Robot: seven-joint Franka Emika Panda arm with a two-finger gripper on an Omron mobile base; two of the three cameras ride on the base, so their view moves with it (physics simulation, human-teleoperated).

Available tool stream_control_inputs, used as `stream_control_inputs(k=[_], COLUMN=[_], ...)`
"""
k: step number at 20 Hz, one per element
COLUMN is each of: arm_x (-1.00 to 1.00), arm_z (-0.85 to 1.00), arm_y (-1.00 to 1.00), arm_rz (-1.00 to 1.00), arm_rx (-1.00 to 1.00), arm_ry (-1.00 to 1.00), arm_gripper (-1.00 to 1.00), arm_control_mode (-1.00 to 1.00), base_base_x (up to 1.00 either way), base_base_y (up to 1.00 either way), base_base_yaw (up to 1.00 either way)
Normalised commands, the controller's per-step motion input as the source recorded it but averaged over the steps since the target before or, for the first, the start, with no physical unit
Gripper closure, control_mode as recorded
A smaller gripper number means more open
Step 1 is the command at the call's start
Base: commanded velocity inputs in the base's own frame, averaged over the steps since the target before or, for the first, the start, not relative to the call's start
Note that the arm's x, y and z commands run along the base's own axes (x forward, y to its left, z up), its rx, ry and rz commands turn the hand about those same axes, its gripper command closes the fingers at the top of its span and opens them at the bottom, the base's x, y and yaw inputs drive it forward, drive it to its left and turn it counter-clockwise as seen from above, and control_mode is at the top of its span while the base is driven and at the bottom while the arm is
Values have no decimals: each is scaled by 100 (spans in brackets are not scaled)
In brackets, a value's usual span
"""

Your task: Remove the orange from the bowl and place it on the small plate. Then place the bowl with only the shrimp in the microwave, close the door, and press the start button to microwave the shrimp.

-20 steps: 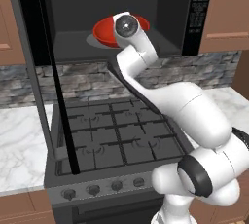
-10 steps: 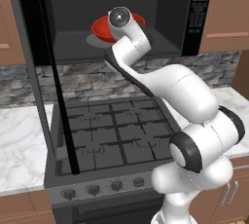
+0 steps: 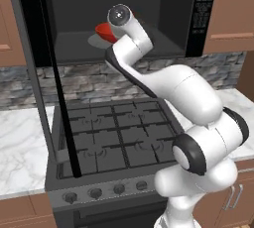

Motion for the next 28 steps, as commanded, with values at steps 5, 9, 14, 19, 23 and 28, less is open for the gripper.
stream_control_inputs(k=[5,9,14,19,23,28], arm_x=[-42,-90,-100,-99,-66,-15], arm_z=[0,12,-9,-84,-82,-64], arm_y=[0,0,-1,1,22,66], arm_rz=[0,0,0,0,0,0], arm_rx=[0,0,-1,-22,-27,-30], arm_ry=[-18,-32,-34,-28,-18,1], arm_gripper=[-100,-100,-100,-100,-100,-100], arm_control_mode=[-100,-100,-100,-100,-100,-100], base_base_x=[0,0,0,0,0,0], base_base_y=[0,0,0,0,0,0], base_base_yaw=[0,0,0,0,0,0])
